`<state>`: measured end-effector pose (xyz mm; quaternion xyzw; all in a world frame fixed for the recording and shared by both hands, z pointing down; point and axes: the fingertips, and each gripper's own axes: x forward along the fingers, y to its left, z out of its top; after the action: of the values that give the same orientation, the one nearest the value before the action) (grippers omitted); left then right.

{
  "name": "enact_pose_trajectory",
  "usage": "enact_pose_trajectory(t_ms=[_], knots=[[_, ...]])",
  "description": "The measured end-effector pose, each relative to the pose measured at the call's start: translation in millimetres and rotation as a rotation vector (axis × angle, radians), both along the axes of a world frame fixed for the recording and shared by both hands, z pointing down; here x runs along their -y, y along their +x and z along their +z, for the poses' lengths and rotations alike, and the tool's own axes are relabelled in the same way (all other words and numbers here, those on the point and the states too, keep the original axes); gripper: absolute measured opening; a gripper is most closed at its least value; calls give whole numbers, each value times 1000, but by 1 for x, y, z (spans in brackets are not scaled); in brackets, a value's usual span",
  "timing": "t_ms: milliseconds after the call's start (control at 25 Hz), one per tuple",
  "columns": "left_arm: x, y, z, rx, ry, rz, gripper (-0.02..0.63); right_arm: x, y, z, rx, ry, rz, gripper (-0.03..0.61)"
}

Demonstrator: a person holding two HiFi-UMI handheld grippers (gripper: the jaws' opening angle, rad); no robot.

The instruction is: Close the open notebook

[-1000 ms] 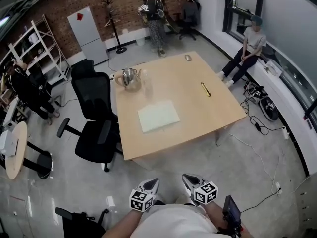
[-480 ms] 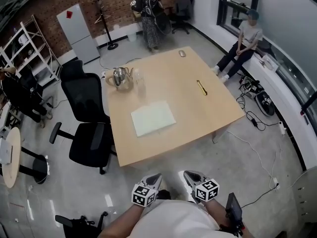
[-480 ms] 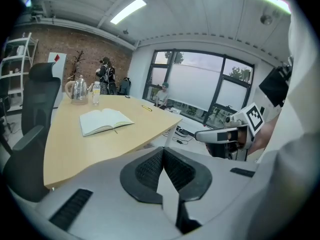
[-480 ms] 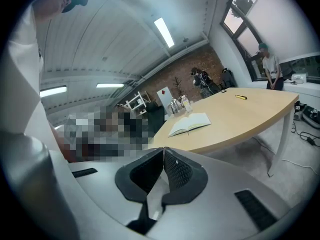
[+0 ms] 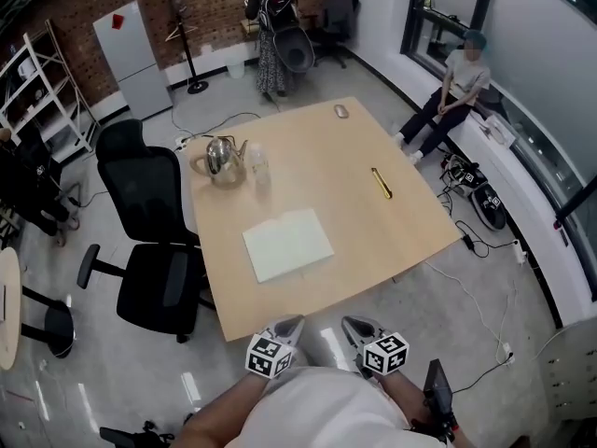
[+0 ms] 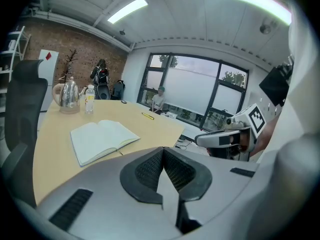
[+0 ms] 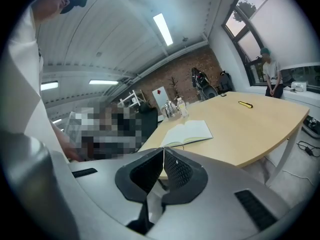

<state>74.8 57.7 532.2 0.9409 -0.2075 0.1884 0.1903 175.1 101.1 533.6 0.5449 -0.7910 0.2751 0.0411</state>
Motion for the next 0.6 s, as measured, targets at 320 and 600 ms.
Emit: enact_pose_trajectory(t_ms=[320,600], knots=[[65,-25,-2,2,38,-9,8,74,-8,-3,-33,21,23,17],[84,-37,5,16,-8,-76,8,89,-10,3,-54,-41,-30,17]])
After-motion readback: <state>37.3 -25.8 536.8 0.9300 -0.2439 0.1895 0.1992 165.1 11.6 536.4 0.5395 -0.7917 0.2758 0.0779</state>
